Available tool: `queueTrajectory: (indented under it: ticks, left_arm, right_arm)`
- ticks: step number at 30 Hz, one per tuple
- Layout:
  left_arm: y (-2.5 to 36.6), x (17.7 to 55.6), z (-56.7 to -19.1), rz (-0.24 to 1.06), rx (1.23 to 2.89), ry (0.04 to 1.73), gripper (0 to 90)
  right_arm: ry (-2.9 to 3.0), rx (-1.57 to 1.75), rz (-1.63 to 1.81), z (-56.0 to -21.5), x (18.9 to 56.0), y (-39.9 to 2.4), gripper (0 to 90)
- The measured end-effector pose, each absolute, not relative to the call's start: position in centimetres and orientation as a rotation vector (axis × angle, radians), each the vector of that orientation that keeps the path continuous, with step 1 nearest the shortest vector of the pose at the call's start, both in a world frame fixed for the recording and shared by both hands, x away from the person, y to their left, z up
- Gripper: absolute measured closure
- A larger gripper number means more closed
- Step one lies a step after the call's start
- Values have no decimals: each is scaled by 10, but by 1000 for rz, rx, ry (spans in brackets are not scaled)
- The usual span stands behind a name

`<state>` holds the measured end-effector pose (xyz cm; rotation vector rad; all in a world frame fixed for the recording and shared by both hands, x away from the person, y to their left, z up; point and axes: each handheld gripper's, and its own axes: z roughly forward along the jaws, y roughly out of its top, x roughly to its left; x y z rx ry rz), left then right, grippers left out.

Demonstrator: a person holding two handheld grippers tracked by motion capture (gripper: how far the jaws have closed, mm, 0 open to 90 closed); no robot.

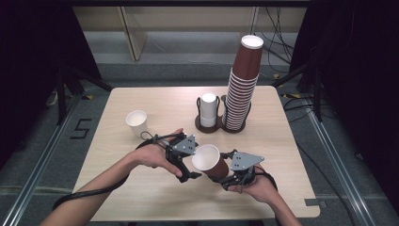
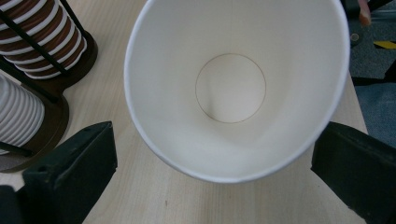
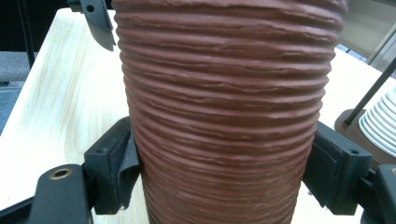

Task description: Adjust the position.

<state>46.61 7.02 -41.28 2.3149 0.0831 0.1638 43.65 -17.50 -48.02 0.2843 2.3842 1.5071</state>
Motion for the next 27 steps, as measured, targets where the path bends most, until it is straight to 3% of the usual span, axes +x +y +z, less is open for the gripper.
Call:
queueTrajectory:
  ticks: [27]
  left_arm:
    - [58,466,-411,113,2246,74,0]
  right_arm:
    - [2366,242,1522,-478,436,-169,218]
